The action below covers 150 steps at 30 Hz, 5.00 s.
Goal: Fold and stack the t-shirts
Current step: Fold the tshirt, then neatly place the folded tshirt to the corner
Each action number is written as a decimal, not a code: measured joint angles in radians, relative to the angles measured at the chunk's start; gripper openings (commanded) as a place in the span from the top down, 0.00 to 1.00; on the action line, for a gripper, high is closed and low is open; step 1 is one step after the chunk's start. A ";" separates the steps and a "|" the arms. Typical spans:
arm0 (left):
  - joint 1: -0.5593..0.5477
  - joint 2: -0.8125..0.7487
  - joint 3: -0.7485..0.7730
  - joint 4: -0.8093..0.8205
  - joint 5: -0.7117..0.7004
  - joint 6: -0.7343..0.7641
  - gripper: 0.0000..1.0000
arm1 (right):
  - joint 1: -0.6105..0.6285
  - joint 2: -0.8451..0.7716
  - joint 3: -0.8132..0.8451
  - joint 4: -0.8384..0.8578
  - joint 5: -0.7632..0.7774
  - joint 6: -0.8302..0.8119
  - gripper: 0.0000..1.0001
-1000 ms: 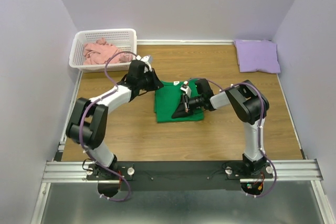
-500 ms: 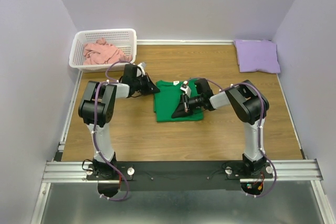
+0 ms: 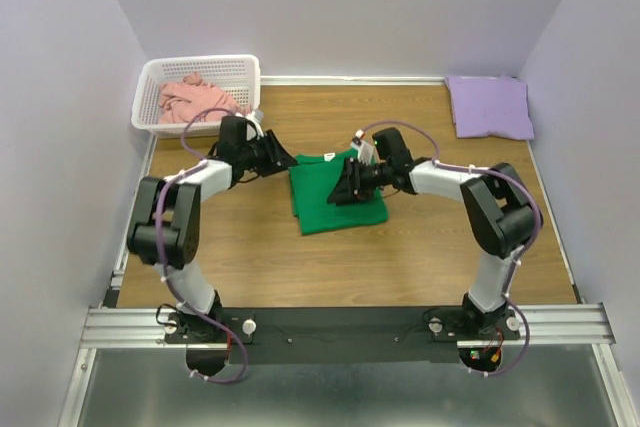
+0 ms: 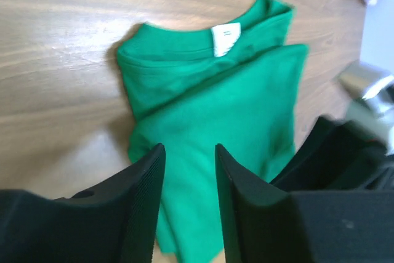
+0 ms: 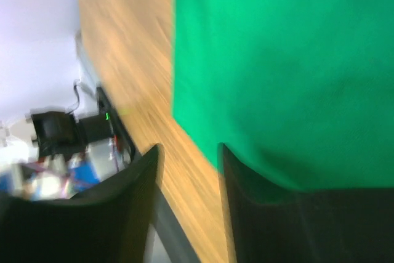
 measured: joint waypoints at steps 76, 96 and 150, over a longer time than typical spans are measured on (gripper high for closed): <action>-0.882 0.068 0.324 -0.320 -0.819 0.345 1.00 | -0.476 -0.252 -0.427 0.192 0.071 0.350 0.00; -0.882 0.042 0.297 -0.293 -0.747 0.297 0.73 | -0.262 0.095 -0.257 0.497 -0.005 0.446 1.00; -0.214 -0.518 -0.153 -0.514 -0.645 0.179 0.04 | -0.515 0.605 1.294 -0.550 1.230 -1.022 0.99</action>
